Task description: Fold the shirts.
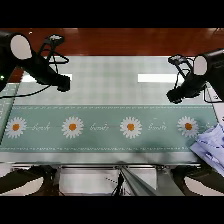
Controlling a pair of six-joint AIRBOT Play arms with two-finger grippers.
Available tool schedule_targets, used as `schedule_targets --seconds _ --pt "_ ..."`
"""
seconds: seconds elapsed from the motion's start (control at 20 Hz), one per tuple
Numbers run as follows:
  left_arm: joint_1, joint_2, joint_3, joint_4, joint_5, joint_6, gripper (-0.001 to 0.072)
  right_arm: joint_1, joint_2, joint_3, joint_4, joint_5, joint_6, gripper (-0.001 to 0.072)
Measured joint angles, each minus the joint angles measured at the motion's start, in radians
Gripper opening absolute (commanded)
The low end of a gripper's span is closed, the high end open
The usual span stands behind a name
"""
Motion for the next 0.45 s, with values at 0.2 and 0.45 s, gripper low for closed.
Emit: schedule_targets --seconds 0.2,0.45 --pt "0.0 0.0 0.0 0.0 0.0 0.0 0.0618 0.001 0.0 0.0 -0.004 0.0 0.002 0.0494" --pt "0.0 -0.005 0.0 0.001 0.0 -0.001 0.0618 0.001 0.0 0.0 -0.004 0.0 0.002 0.0494"
